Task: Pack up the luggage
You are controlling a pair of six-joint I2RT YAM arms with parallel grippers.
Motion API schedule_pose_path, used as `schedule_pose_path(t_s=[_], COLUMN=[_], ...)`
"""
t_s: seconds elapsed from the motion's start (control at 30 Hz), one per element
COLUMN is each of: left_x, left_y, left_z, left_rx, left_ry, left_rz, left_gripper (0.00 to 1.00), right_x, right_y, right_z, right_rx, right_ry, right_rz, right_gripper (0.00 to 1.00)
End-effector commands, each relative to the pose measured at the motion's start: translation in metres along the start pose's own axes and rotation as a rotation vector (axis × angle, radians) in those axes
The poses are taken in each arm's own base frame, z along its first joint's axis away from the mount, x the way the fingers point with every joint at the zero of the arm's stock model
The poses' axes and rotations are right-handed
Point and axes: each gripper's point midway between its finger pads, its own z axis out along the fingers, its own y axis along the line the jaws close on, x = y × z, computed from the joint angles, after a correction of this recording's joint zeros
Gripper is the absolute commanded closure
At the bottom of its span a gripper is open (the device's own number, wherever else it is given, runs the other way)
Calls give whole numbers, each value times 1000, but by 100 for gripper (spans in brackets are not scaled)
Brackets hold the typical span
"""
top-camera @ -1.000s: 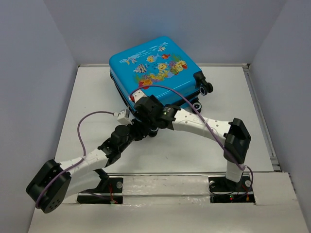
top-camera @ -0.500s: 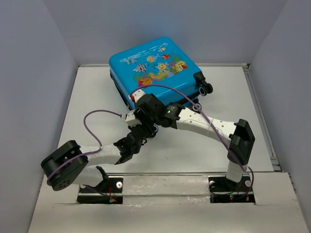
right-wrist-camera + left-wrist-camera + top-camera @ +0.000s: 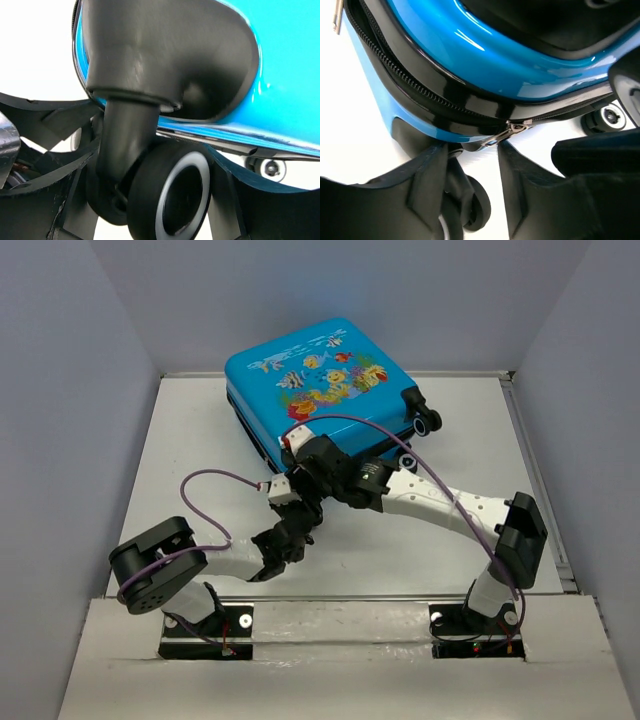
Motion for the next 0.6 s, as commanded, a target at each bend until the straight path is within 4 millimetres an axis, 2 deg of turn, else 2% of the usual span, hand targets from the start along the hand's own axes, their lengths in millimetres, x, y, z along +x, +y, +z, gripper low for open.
schedule_pose_path(t_s=[0.0,0.03,0.07,0.17,0.27,0.3,0.33,0.37,0.43,0.5,0.53,0.57], left_x=[-114,-117,-121,-125,-117,-114,-102,-97,-85,-80,-79,-78], left_y=[-49,-49,-44,-29,-10,-5,6,7,13,10,9,9], left_z=[-7,-8,-10,-15,-26,-28,-32,-36,-40,-47,-52,-54], left_rx=[100,100,78,40,41,47,47,66,83,134,155,160], left_ry=[-329,-337,-346,-339,-303,-292,-264,-233,-187,-130,-101,-83], left_rz=[-352,-357,-367,-348,-340,-347,-335,-350,-344,-362,-374,-375], left_gripper=[53,58,71,94,94,94,94,94,94,94,90,86], right_x=[-53,-53,-47,-41,-27,-23,-18,-8,0,8,10,9], right_y=[52,53,52,41,30,17,11,-2,-13,-17,-12,-7], right_z=[-42,-41,-39,-38,-41,-39,-38,-34,-29,-26,-29,-33], right_rx=[-230,-231,-223,-162,-115,-37,-2,77,157,187,138,98], right_ry=[-225,-229,-219,-230,-237,-236,-231,-215,-197,-181,-186,-196], right_rz=[119,122,122,154,185,191,190,161,137,143,191,221], right_gripper=[93,93,93,93,93,93,93,93,93,70,45,35])
